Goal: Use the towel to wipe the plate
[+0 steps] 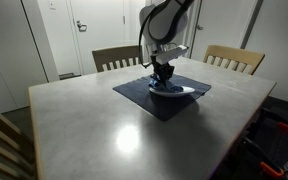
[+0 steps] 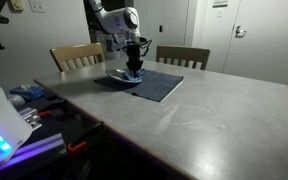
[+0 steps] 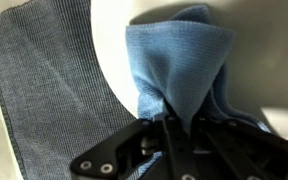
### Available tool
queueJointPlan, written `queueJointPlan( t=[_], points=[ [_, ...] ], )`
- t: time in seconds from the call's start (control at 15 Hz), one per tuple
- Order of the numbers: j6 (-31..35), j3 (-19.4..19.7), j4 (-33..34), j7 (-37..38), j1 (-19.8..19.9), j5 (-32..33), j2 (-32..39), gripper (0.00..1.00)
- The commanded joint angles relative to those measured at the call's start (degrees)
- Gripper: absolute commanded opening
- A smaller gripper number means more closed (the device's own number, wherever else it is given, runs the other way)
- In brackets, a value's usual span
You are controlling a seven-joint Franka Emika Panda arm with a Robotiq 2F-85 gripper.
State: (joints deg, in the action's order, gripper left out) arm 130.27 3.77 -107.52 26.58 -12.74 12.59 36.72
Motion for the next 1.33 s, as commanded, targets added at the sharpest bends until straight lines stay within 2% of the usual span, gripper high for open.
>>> queueJointPlan(
  t=[0.0,0.33,0.73,1.27],
  points=[
    [6.6,-1.8,-4.5,-2.8,0.8,-1.7,-2.0,0.02],
    [11.6,-3.9,-9.4,-6.8,0.4,-2.9,-5.4,0.02],
    [16.9,-3.1,-10.4,-6.6,-2.1,-0.1,-6.7,0.02],
    [13.4,-1.6,-8.0,-4.7,-5.0,1.9,-10.6,0.02]
  ],
)
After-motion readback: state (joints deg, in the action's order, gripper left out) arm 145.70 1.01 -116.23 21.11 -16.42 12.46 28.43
